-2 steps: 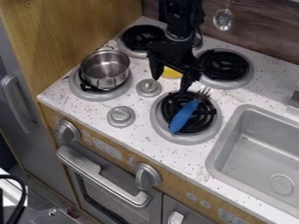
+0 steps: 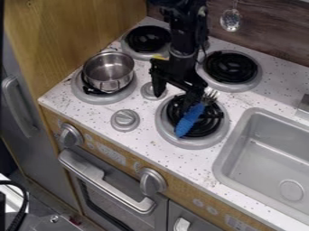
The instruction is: Move the blue fork to the upper right burner
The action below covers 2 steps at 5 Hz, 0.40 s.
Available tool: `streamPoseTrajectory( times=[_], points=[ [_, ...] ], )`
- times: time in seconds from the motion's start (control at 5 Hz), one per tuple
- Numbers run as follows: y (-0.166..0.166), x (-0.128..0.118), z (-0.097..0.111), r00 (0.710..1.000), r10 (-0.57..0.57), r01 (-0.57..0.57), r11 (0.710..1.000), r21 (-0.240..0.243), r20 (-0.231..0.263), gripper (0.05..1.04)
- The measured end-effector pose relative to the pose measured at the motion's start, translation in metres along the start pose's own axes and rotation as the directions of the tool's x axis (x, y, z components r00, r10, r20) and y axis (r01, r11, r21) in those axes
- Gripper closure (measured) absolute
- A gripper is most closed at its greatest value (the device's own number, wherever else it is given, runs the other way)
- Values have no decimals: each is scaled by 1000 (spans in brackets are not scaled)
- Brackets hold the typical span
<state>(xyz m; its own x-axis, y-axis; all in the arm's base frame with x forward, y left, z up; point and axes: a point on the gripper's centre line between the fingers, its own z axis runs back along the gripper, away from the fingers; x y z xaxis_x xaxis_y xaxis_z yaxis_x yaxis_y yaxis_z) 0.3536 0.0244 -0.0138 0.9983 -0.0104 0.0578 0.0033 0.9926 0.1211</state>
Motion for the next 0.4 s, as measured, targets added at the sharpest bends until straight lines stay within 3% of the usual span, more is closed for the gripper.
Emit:
streamPoseTrajectory(
  times=[0.4],
  points=[
    [-30,-8,-2,1000,-20,20,999,-48,-3,83]
  ],
)
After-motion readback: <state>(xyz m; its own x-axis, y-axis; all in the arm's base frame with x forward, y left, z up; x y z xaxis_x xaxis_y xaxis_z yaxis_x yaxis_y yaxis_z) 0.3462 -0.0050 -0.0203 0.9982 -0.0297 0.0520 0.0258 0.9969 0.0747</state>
